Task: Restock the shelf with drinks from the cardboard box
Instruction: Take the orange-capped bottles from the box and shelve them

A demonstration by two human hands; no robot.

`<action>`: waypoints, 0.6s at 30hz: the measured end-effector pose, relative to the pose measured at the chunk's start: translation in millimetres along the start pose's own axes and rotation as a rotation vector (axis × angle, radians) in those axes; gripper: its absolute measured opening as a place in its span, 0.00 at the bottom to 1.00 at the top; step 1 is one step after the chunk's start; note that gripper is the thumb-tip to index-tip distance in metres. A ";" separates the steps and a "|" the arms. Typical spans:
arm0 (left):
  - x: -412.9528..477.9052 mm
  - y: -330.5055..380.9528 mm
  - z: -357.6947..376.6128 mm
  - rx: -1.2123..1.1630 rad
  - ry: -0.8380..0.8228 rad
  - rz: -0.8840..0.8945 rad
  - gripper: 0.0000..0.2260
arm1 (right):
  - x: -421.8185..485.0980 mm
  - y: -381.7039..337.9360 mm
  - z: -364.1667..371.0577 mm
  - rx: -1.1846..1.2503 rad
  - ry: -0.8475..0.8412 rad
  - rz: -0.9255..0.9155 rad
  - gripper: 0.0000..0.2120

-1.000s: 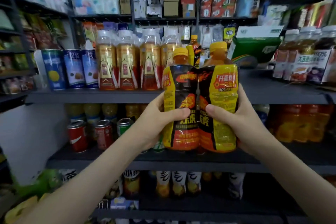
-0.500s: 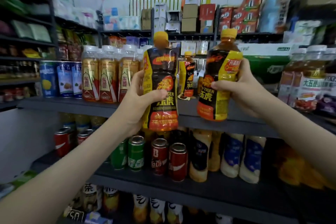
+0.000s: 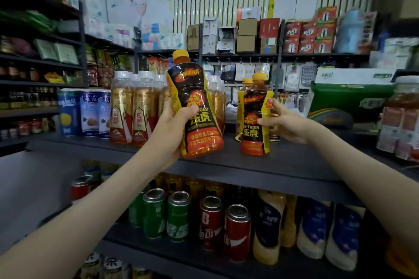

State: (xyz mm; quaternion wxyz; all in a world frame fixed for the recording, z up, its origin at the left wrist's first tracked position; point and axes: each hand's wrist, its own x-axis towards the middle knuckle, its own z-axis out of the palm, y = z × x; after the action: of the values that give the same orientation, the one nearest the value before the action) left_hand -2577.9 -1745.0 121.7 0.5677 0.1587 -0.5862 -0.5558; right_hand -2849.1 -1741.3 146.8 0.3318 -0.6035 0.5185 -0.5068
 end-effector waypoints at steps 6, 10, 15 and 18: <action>22.7 -4.6 -10.3 -0.024 -0.017 0.022 0.18 | 26.8 10.2 1.9 -0.191 0.043 0.098 0.26; 34.2 -8.1 -16.8 -0.038 -0.040 0.033 0.17 | 46.1 16.7 14.7 -0.320 0.109 0.107 0.22; 38.8 -8.8 -23.7 -0.017 -0.062 0.053 0.17 | 67.9 19.8 21.3 -0.462 0.197 0.116 0.26; 39.4 -8.7 -25.9 -0.012 -0.062 0.054 0.16 | 71.7 18.6 26.4 -0.480 0.216 0.127 0.26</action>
State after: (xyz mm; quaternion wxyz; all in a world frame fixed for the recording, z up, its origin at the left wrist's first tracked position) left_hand -2572.1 -1792.3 126.9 0.5652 0.1221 -0.6041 -0.5484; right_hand -2832.9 -1818.1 141.8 0.1532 -0.5737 0.6929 -0.4089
